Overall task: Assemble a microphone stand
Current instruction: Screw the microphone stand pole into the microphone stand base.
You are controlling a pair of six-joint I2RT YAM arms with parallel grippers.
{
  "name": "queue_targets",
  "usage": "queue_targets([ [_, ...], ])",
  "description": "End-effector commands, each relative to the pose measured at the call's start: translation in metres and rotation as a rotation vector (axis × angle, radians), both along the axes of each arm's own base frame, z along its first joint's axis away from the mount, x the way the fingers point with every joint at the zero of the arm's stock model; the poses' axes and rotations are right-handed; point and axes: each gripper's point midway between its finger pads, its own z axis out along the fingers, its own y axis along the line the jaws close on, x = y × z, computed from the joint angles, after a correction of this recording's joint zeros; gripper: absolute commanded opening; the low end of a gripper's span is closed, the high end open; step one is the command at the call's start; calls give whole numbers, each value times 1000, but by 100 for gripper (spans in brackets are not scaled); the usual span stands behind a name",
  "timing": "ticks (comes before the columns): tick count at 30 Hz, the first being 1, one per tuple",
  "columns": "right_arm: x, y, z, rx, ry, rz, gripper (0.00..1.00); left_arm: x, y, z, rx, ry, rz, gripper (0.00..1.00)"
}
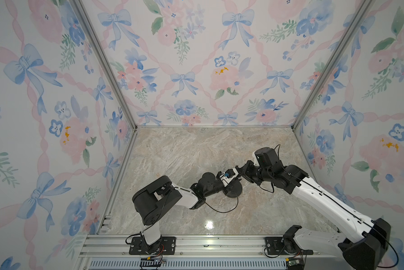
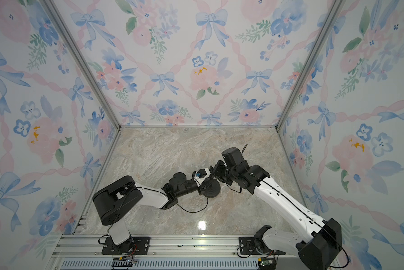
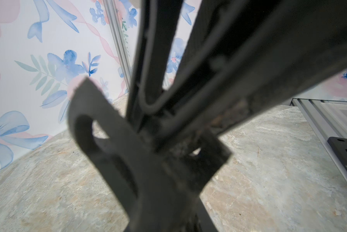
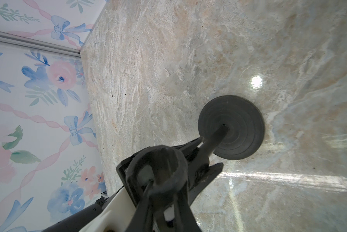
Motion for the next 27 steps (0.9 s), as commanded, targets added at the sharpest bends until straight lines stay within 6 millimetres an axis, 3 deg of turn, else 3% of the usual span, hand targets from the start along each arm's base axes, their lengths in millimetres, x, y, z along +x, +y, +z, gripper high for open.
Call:
queue_targets([
  [1,-4,-13,-8,-27,16,4,26,4,-2,-8,13,-2,5,18],
  [6,2,-18,32,-95,-199,148,36,2,-3,-15,27,4,-8,17],
  [8,5,-16,52,-173,-394,320,46,1,-3,-15,27,4,-14,17],
  [10,5,-21,67,-305,-634,517,48,0,-3,-16,29,7,-17,18],
  [12,-10,-16,72,-466,-891,792,54,0,-3,-18,32,9,-19,18],
  [14,-27,-12,69,-612,-1113,1052,64,-1,-3,-18,30,12,-26,19],
  [17,-41,-11,57,-790,-1302,1356,68,-2,-3,-17,27,17,-28,20],
  [21,-43,-14,31,-887,-1328,1660,68,-2,-3,-16,25,18,-30,21],
  [27,-34,-11,24,-848,-1257,1813,66,-2,-3,-16,22,23,-29,22],
])
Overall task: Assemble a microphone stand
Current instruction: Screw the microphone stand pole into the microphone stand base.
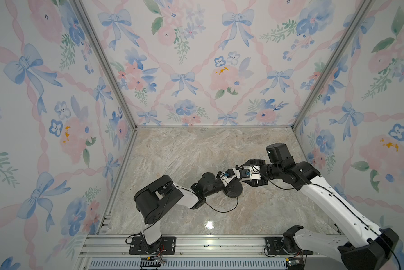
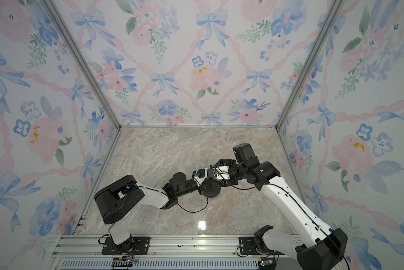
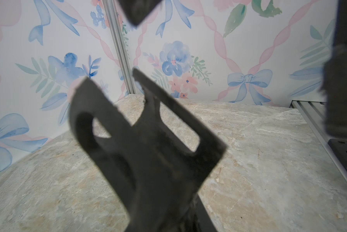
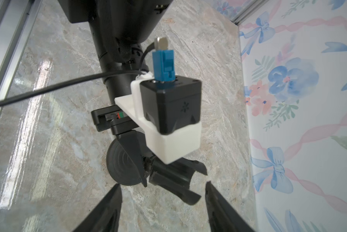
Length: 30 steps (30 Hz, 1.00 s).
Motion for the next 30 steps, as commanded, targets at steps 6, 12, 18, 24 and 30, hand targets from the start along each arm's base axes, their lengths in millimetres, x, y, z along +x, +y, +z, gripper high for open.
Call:
queue_targets([
  [6,5,-9,-12,-190,-38,158,61,-1,-1,-18,36,42,-15,22],
  [12,14,-11,-19,-230,-56,162,52,-1,-2,-17,35,40,-16,23],
  [18,11,0,-23,-258,-21,202,38,0,-2,-18,34,45,-11,28],
  [24,15,-3,-27,-318,23,190,22,2,0,-18,36,43,2,31],
  [30,12,0,-26,-284,81,146,14,4,0,-20,40,44,11,34],
])
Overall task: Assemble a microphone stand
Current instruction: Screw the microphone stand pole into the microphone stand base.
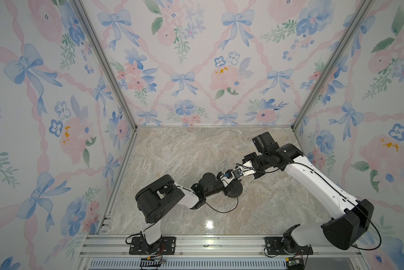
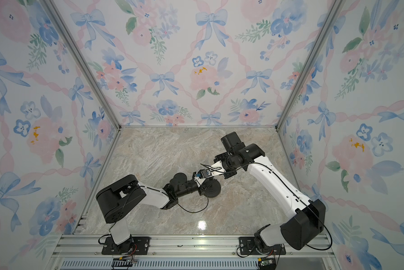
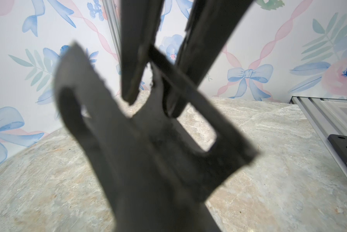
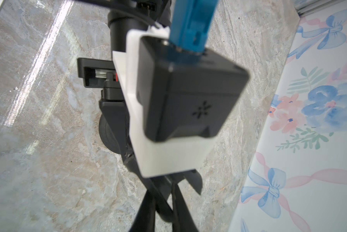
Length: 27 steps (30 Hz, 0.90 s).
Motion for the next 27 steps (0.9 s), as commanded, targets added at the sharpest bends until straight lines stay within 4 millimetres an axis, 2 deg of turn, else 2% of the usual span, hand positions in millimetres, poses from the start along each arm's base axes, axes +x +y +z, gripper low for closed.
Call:
queue_targets([
  [1,-14,1,-9,-3,115,-51,14,3,1,-9,17,22,12,34],
  [9,-25,2,-17,15,207,-199,4,7,3,-11,22,23,33,36],
  [16,-28,7,-18,91,341,-420,1,10,6,-8,15,23,49,37],
  [20,-35,7,-24,92,388,-503,3,10,7,-9,17,27,53,38],
  [22,-38,9,-26,111,417,-574,7,11,8,-10,19,28,60,38],
  [27,-44,9,-34,145,458,-663,6,14,10,-9,14,31,78,38],
])
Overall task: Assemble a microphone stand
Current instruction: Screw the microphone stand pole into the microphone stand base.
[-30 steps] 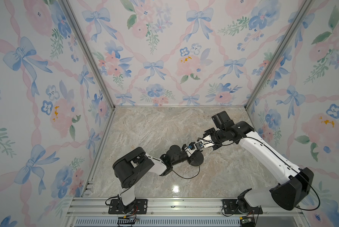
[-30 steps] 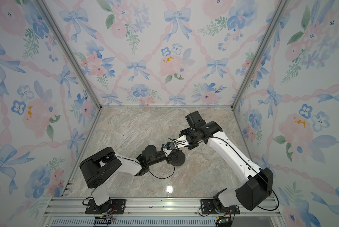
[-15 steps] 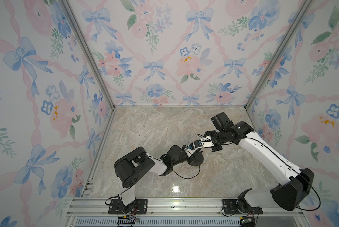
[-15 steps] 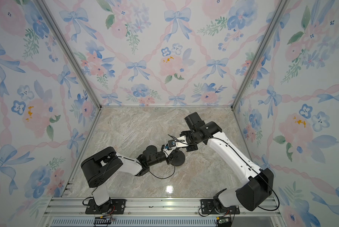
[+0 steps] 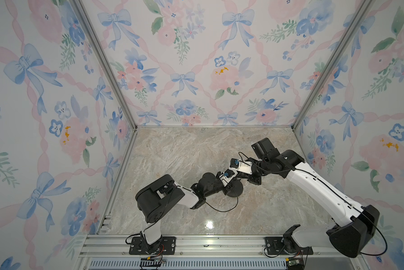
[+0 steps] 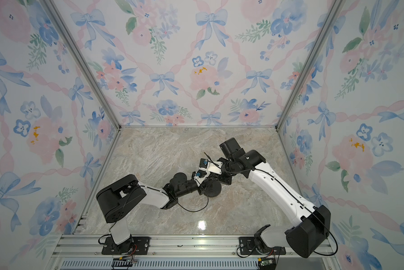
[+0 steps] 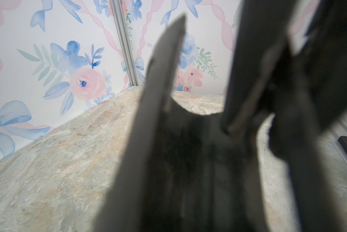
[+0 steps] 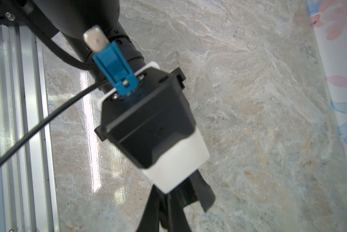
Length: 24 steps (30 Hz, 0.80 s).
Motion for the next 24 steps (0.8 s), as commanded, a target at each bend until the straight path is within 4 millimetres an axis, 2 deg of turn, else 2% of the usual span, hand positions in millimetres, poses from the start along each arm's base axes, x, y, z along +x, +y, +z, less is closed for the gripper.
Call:
queue_targets([
  [1,-19,0,-30,-28,148,-85,5,7,6,-9,15,25,45,38],
  [5,-26,1,-33,-17,166,-98,5,8,8,-6,10,20,58,37],
  [12,-24,-3,-31,30,162,-151,7,10,15,-4,14,8,85,38],
  [14,-21,-5,-31,41,163,-173,6,9,17,-5,17,4,89,39],
  [17,-19,-8,-33,48,166,-199,6,9,21,-4,19,-3,95,46],
  [24,-13,-16,-39,93,167,-261,2,5,22,5,2,-26,62,52],
])
